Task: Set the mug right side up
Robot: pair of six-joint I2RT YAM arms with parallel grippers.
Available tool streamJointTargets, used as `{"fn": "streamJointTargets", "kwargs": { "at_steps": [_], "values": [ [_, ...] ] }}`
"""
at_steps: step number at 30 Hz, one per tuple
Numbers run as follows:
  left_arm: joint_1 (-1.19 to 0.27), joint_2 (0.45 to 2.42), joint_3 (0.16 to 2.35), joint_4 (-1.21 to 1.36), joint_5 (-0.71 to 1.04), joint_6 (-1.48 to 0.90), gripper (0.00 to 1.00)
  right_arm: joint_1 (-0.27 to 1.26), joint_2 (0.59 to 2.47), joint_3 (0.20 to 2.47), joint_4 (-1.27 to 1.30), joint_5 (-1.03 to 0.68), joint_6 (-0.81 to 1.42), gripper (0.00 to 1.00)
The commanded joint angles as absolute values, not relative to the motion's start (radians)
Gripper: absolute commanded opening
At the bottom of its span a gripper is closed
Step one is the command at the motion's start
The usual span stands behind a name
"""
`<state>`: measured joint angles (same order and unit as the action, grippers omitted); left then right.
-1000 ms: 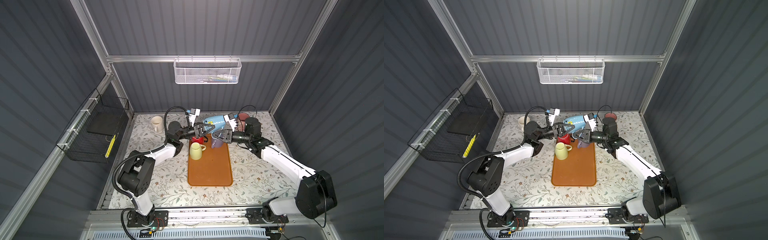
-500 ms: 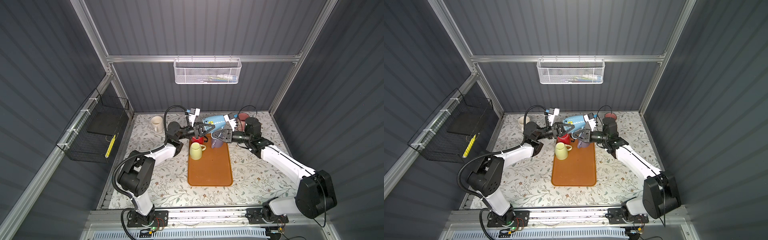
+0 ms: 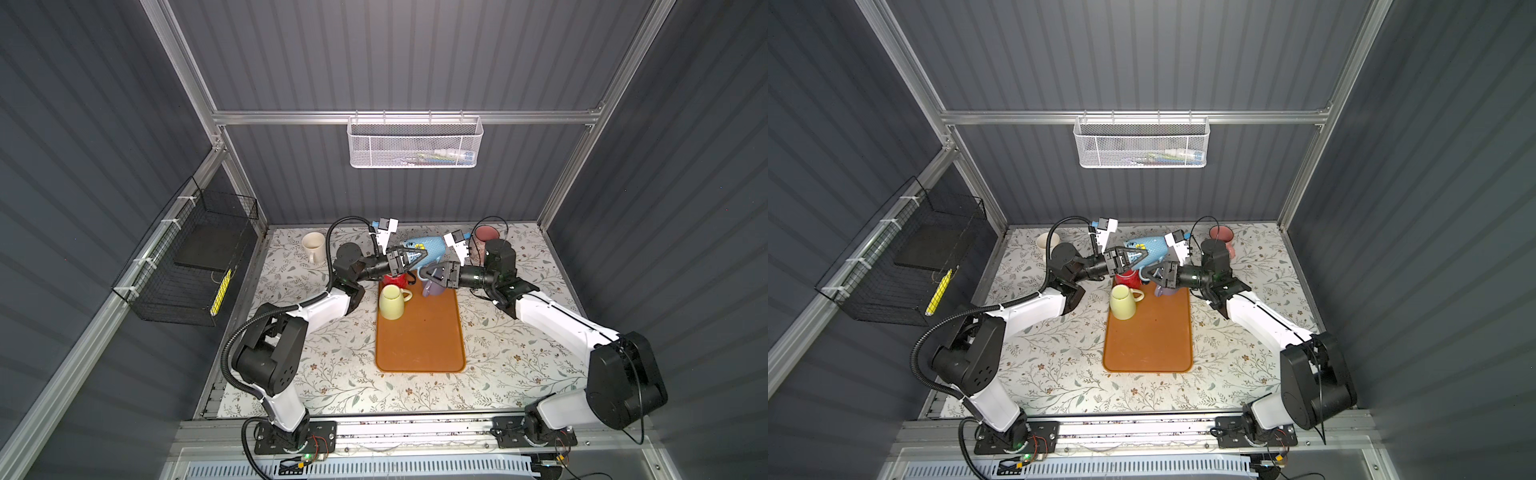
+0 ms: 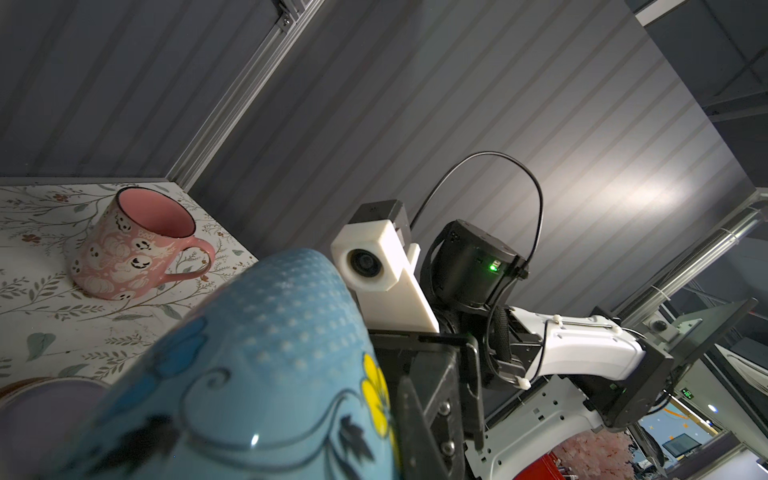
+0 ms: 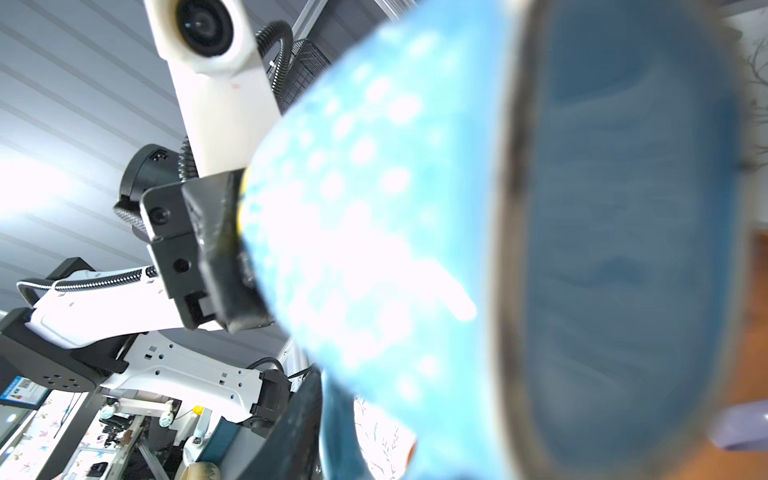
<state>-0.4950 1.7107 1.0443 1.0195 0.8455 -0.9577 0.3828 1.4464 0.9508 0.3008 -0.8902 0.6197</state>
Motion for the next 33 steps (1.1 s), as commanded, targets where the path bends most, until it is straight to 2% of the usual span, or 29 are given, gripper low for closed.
{"fn": "streamJointTargets", "kwargs": {
  "at_steps": [1,15,24,33],
  "values": [
    [-0.462,1.64,1.042,0.968,0.829,-0.89,0.0,0.379,1.437,0.939,0.335,-0.89,0.594,0.43],
    [-0.433,1.506,1.277,0.0,0.658,-0.323,0.0,0.359,1.437,0.928,0.278,-0.874,0.559,0.44],
    [-0.393,1.552,1.502,-0.392,0.518,-0.119,0.0,0.357,1.428,0.908,0.255,-0.857,0.541,0.44],
    [-0.353,1.676,1.694,-0.652,0.383,0.014,0.0,0.356,1.42,0.901,0.19,-0.838,0.488,0.44]
  ]
}}
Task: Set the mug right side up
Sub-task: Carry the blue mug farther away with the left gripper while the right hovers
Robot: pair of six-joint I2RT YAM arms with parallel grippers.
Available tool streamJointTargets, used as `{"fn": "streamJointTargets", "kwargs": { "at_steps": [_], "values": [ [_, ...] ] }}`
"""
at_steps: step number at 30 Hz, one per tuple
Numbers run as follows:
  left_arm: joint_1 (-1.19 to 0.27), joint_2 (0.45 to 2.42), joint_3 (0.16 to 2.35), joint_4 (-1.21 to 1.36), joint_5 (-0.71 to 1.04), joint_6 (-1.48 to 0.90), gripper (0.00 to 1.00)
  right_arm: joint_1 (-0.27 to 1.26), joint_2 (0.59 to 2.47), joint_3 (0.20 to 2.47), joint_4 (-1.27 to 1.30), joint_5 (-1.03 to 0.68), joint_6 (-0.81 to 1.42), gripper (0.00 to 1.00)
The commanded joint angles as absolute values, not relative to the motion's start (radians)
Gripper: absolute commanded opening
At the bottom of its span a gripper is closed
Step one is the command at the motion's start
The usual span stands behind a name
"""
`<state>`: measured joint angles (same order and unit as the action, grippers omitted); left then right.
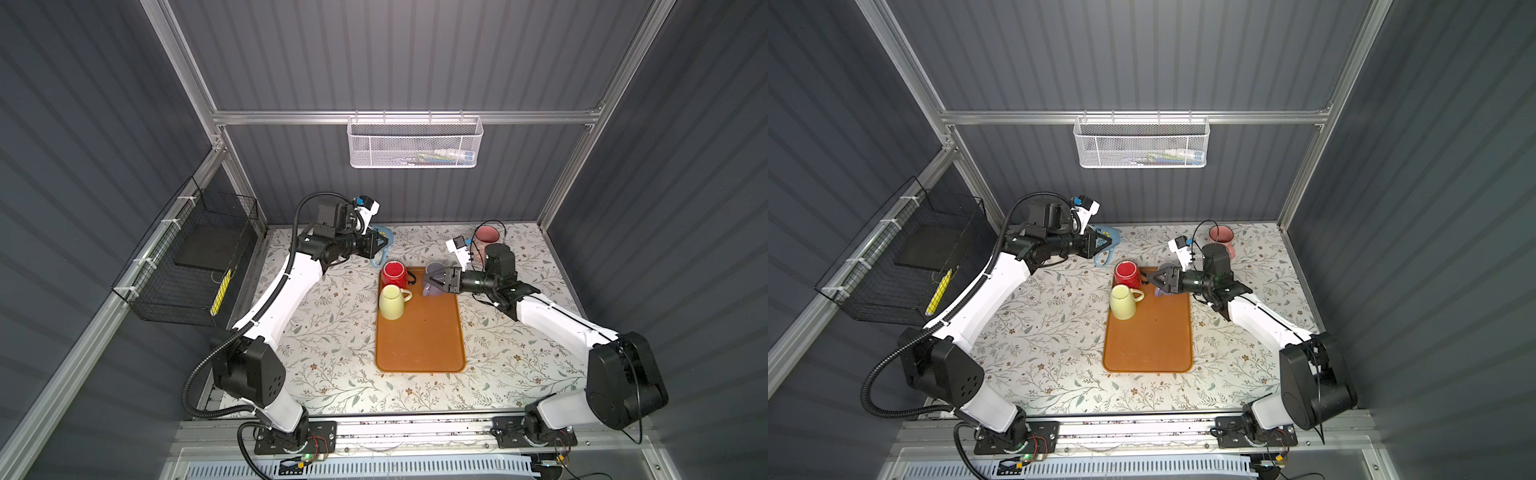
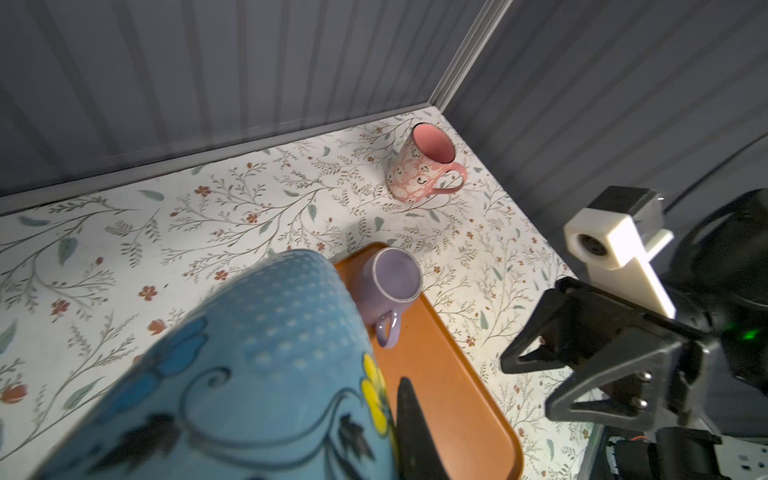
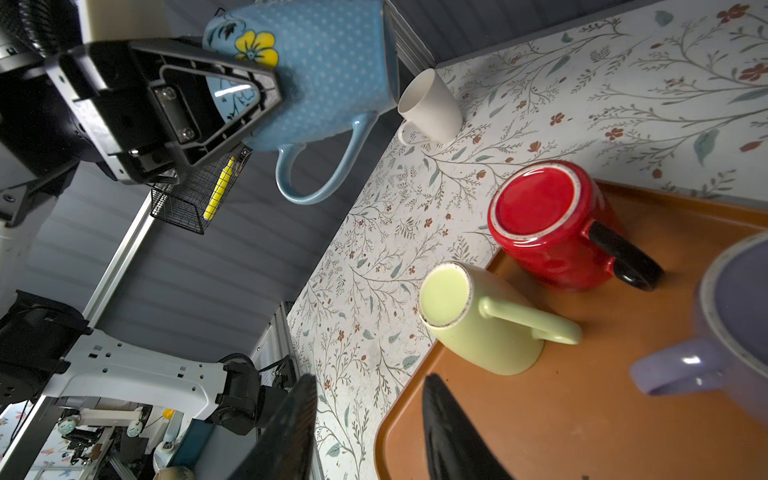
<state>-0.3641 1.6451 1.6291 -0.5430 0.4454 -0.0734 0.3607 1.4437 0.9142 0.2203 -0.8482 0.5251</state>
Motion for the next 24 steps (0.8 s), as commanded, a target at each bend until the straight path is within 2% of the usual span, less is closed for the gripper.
{"fn": "streamJointTargets", "kwargs": {
  "at_steps": [1,18,24],
  "values": [
    [-0.349,1.693,1.716,-0.677,0.374,0.027,0.0,0.356,1.42,0.899,0.188,-0.836,0.485,0.44],
    [-0.31,2.144,2.301,-1.102,0.052,0.278,0.0,0.355,1.418,0.847,0.212,-0.831,0.484,0.44],
    [-0.302,2.214,2.378,-1.141,0.006,0.359,0.0,0.356,1.417,0.836,0.226,-0.834,0.495,0.44]
  ]
}}
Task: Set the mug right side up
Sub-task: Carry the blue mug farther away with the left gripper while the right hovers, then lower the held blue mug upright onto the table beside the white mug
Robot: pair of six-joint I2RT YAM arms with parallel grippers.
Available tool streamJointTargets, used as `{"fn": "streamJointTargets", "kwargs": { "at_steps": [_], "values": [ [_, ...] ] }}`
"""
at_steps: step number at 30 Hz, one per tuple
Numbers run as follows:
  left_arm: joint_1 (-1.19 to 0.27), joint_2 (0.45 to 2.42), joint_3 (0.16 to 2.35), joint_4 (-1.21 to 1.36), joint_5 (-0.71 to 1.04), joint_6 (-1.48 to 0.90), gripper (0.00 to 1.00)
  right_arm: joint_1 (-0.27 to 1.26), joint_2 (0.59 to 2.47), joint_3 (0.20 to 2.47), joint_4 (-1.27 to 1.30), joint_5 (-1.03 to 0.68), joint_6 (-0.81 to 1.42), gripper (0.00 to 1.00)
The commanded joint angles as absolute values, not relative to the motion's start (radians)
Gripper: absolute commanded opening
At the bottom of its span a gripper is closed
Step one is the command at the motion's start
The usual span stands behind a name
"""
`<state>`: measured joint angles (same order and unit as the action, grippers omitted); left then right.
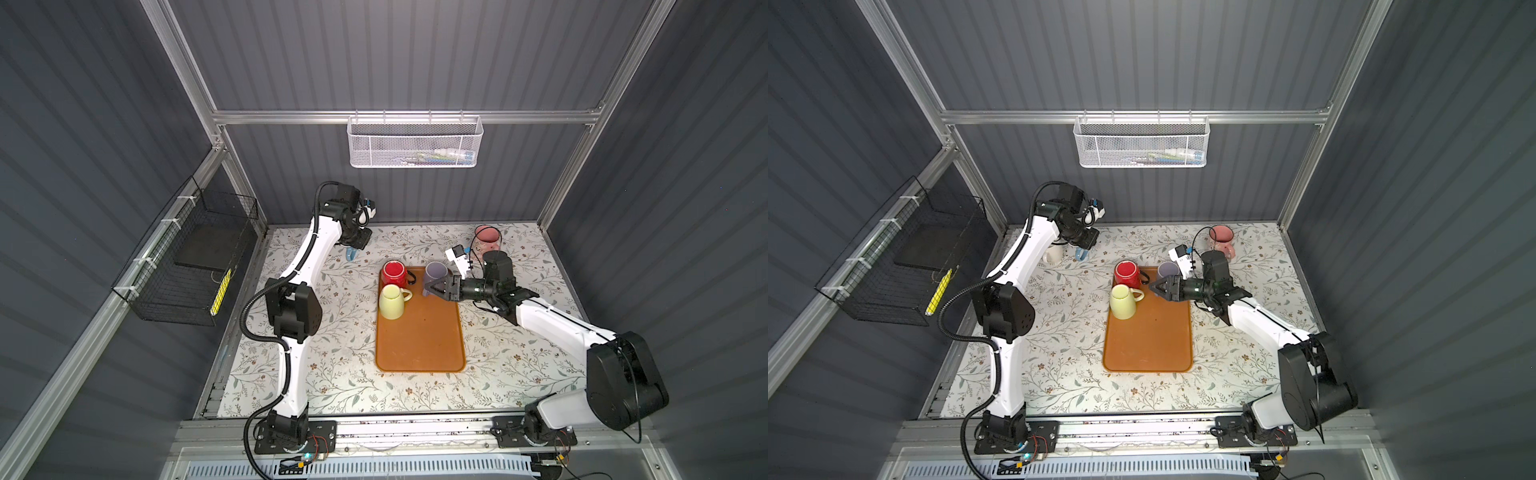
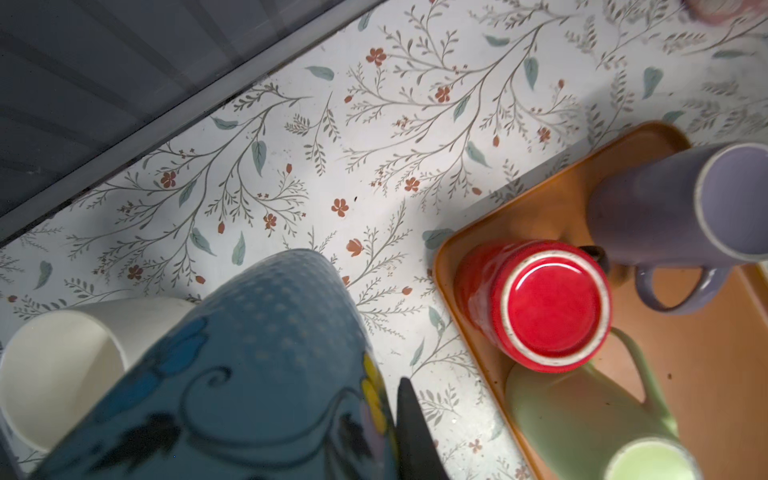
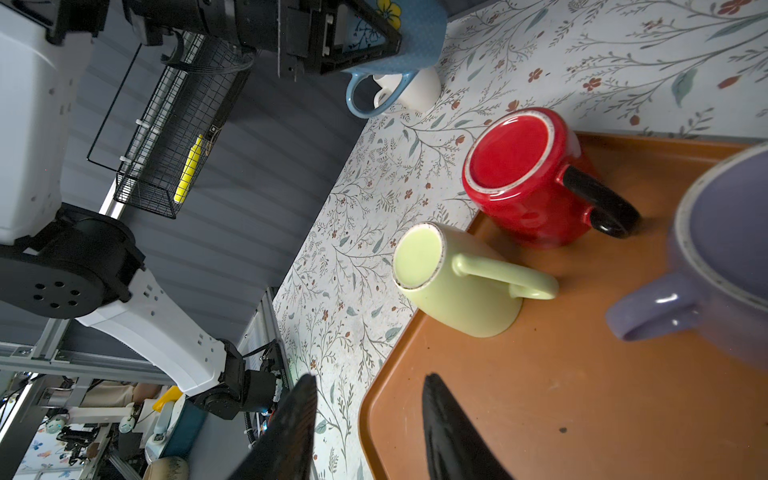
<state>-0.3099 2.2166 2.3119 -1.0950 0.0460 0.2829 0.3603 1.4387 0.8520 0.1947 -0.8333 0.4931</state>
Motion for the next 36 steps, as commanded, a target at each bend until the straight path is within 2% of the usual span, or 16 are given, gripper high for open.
{"fn": "streamJointTargets", "kwargs": {
  "at_steps": [1,17,36],
  "values": [
    [-0.3,2.225,2.391,-1.146,-0.004,0.369,0.0,0.355,1.419,0.835,0.231,-0.837,0.499,0.44],
    [-0.251,2.405,2.524,-1.132,-0.069,0.395,0.0,0.358,1.429,0.821,0.264,-0.839,0.537,0.44],
    [-0.23,2.467,2.516,-1.058,0.007,0.301,0.0,0.373,1.447,0.876,0.222,-0.838,0.528,0.44]
  ]
}}
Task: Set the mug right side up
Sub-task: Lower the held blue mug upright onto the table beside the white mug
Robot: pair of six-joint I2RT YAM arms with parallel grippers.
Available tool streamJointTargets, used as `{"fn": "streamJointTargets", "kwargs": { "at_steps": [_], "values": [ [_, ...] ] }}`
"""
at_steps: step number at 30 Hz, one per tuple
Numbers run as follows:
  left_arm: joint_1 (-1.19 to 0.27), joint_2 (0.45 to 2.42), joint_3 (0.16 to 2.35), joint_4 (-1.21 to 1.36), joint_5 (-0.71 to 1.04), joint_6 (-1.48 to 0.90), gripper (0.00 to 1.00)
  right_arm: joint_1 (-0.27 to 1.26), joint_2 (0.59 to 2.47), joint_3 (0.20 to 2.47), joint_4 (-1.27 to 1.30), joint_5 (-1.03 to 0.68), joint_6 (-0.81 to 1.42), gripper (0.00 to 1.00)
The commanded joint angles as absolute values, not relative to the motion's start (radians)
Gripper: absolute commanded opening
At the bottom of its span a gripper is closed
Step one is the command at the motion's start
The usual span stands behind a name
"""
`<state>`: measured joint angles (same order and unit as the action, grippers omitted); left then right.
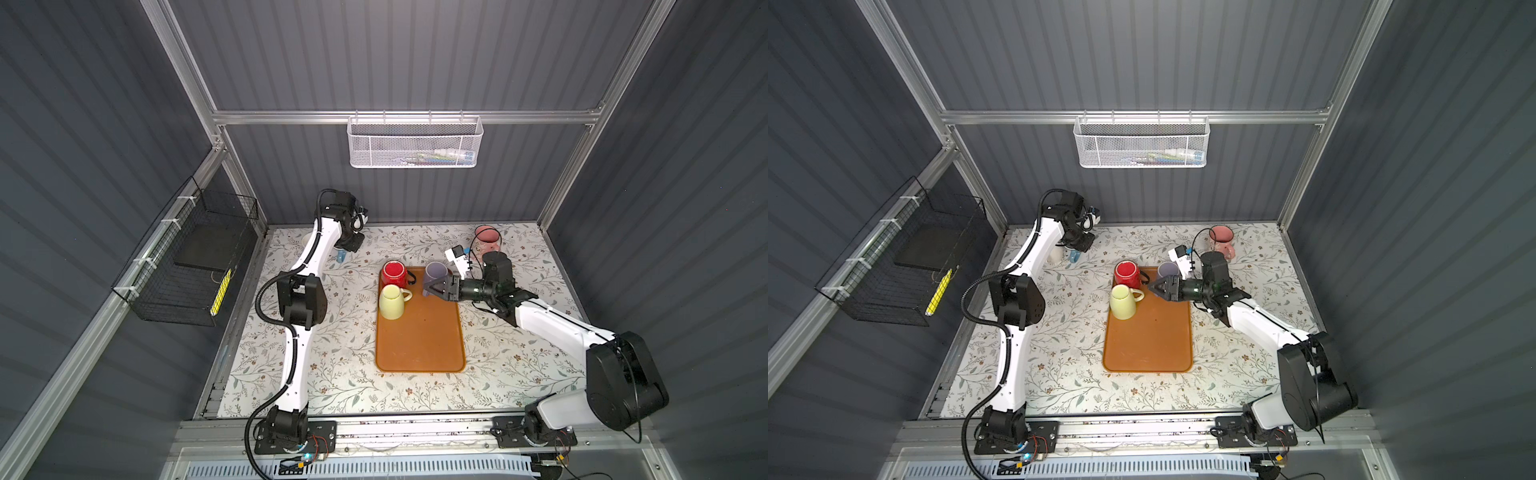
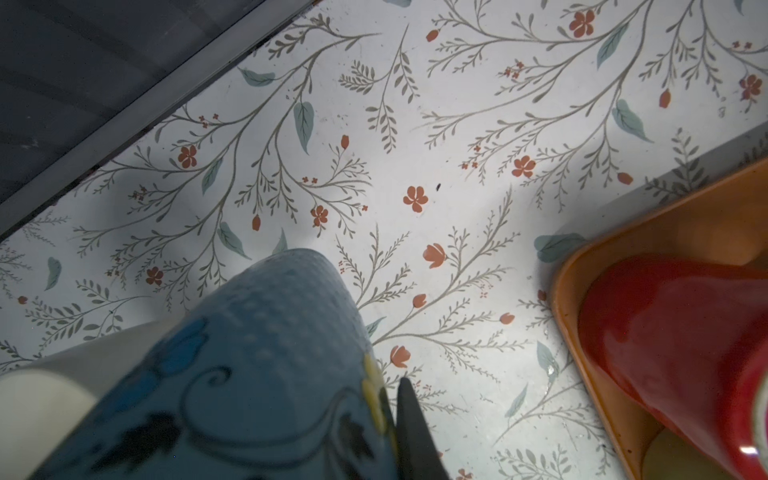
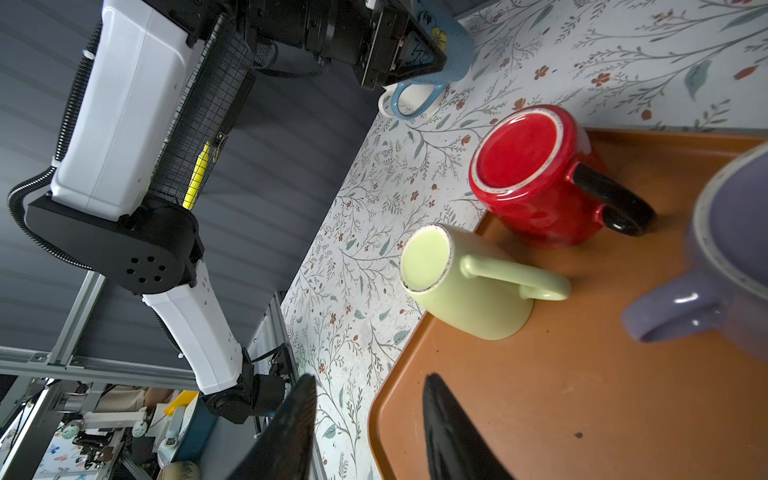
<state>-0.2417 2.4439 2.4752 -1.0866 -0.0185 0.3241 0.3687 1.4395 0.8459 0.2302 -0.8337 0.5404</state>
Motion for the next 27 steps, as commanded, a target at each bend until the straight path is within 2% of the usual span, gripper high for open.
{"fn": "streamJointTargets", "kwargs": {
  "at_steps": [1,27],
  "values": [
    [-0.227,2.47,2.514,-1.056,0.011,0.299,0.0,0.373,1.448,0.877,0.221,-0.837,0.527,0.44],
    [-0.203,2.51,2.482,-1.038,0.044,0.275,0.0,0.379,1.474,0.862,0.256,-0.834,0.552,0.45]
  ]
}}
